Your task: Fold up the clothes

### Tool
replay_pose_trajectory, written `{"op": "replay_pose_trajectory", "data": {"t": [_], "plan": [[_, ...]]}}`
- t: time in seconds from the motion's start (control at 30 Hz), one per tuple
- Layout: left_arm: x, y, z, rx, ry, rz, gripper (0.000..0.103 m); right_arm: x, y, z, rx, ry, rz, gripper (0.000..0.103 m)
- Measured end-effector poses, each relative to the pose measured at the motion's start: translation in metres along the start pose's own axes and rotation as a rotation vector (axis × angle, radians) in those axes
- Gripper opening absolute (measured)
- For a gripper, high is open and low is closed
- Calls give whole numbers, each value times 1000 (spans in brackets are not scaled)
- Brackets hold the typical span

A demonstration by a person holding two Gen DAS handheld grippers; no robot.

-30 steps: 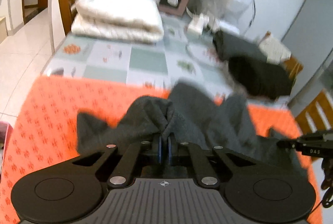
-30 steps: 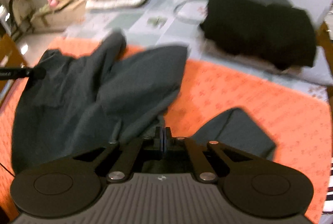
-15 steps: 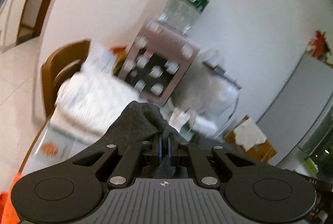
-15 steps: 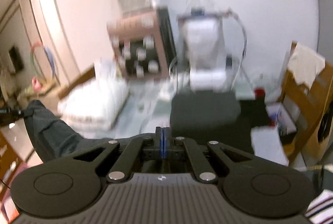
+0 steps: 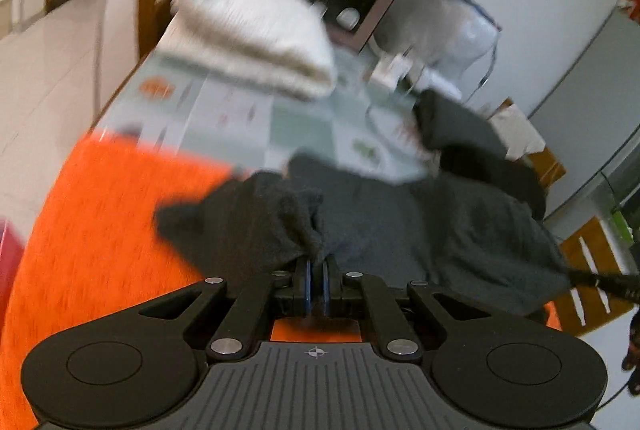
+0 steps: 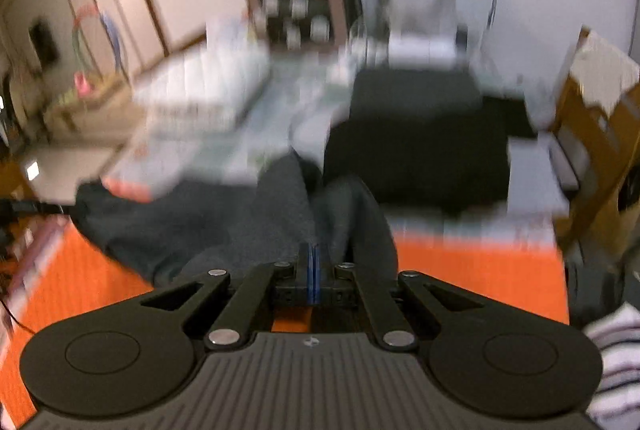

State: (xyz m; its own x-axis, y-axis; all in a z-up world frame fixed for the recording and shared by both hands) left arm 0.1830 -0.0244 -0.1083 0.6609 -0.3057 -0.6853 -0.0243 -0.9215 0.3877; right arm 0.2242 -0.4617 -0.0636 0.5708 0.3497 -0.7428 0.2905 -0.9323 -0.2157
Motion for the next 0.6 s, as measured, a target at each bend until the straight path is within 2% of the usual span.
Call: {"op": "replay_pose_trajectory", "data": {"t": [0.17,0.3,0.37,0.4,0.47,0.6], "plan": [[-13,-6,40,-10,-38,-56,8,6,-4,63,44,-112,30,2],[-22,-20,59,-26,-64,-85,10,15,-7,89,61,-167,64,2],[-34,-23,59,-35,-46,-77,11,15,-9,89,46,-181,71,3],[-41,-23,56,-35,-33,-75,15,12,-10,86,37,-179,69,4],[-53,-22,50,-34,-8,-70,22,3,-12,73,20,-162,58,4],[-58,-17,26,-24,17,-65,27,-11,-10,39,-5,-120,38,9]]}}
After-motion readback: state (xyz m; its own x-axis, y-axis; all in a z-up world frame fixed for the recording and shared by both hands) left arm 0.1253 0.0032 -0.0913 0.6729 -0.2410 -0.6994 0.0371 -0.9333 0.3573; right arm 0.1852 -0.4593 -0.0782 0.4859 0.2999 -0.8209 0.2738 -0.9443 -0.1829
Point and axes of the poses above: each gripper's, at about its wrist camera, not at the fingertips, and x roughly the way its jaws point, y to its right, z to its underside, the point moved 2 cm from there along x, roughly the way its jaws point, and after that the axes turned 3 degrees about x, right-handed, at the moved point
